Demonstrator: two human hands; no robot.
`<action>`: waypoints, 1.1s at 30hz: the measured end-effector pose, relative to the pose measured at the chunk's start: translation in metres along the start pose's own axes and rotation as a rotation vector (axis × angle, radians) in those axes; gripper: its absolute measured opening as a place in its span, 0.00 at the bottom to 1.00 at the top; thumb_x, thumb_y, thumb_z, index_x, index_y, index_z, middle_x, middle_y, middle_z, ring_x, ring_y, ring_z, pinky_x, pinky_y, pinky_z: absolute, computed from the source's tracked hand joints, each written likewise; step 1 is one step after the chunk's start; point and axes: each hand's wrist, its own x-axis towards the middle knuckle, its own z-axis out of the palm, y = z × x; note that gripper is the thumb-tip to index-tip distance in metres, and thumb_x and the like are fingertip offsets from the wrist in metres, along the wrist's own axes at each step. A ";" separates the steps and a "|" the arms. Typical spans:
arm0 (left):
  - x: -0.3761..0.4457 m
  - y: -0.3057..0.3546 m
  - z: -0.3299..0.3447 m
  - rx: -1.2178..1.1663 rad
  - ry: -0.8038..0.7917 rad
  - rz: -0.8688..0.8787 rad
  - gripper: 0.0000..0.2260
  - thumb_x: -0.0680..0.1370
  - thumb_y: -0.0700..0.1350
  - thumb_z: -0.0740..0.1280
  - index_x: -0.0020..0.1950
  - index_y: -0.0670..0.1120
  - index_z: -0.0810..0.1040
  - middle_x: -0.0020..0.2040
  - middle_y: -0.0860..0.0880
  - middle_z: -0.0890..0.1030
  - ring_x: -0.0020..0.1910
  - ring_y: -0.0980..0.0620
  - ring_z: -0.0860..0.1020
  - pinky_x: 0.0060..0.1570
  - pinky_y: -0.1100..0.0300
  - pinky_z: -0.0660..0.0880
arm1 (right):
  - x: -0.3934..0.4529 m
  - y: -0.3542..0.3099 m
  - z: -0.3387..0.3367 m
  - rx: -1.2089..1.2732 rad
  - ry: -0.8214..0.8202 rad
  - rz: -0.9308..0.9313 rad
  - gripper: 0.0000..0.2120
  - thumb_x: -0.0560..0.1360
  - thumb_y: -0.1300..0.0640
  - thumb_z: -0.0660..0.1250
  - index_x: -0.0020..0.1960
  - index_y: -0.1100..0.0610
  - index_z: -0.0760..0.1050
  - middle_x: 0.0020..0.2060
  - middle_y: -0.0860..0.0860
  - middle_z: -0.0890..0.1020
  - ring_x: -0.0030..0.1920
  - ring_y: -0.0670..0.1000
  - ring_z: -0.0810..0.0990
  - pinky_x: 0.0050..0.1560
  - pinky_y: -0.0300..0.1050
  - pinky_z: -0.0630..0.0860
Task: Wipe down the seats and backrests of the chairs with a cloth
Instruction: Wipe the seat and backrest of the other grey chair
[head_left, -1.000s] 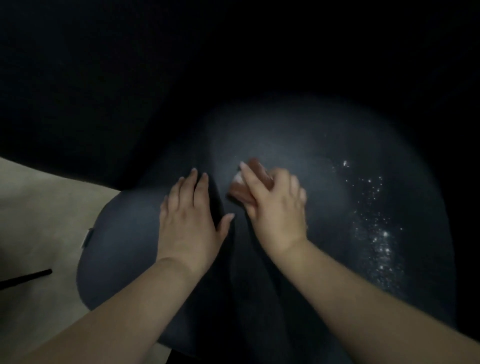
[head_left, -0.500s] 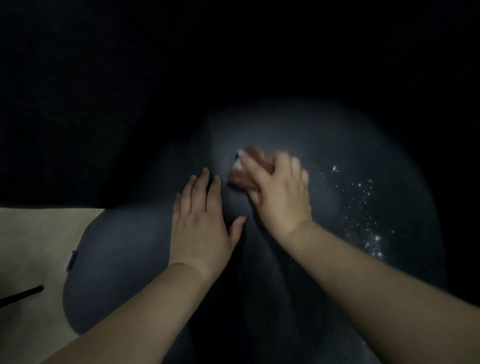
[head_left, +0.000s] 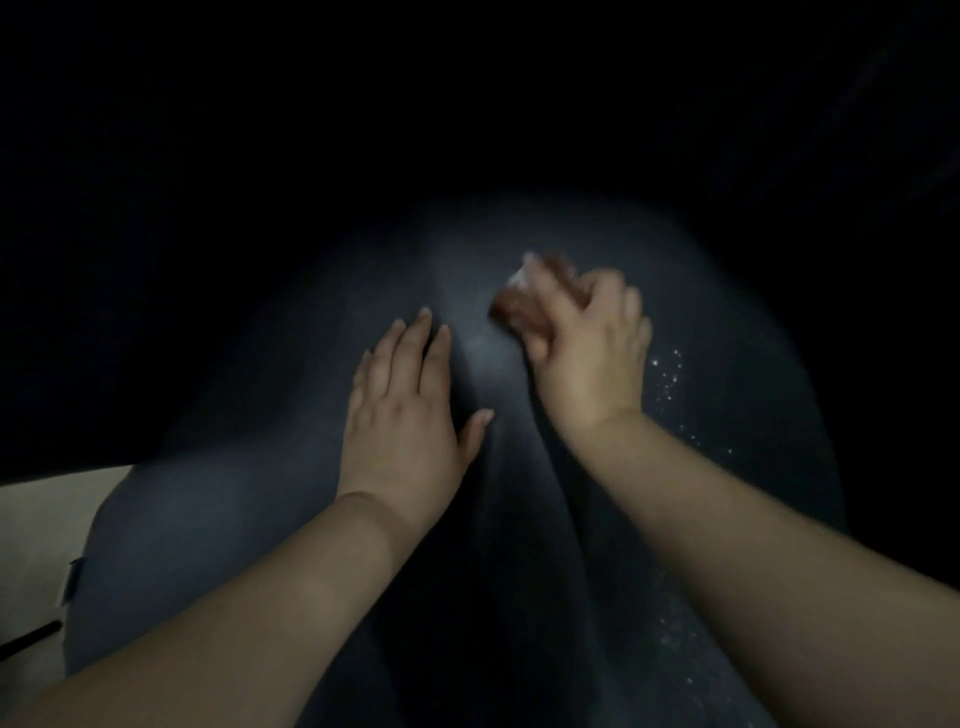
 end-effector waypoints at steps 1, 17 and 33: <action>0.001 0.000 0.000 -0.003 0.002 0.001 0.35 0.75 0.59 0.65 0.76 0.42 0.60 0.78 0.46 0.57 0.77 0.46 0.52 0.75 0.50 0.50 | 0.011 0.003 0.000 0.015 0.031 0.075 0.28 0.75 0.50 0.69 0.73 0.40 0.65 0.56 0.56 0.70 0.56 0.58 0.67 0.57 0.53 0.64; -0.009 0.010 0.007 -0.023 0.032 -0.021 0.33 0.75 0.53 0.67 0.75 0.40 0.62 0.76 0.44 0.61 0.76 0.44 0.57 0.75 0.47 0.52 | 0.041 0.024 -0.006 0.030 0.098 0.187 0.25 0.76 0.47 0.66 0.72 0.38 0.66 0.59 0.55 0.69 0.59 0.58 0.66 0.60 0.51 0.62; -0.015 0.034 0.015 -0.031 -0.003 -0.044 0.33 0.75 0.51 0.67 0.76 0.40 0.60 0.77 0.44 0.59 0.76 0.44 0.55 0.75 0.50 0.50 | -0.048 0.028 -0.012 0.016 0.043 0.075 0.31 0.70 0.52 0.73 0.71 0.40 0.69 0.53 0.56 0.72 0.51 0.58 0.69 0.51 0.52 0.67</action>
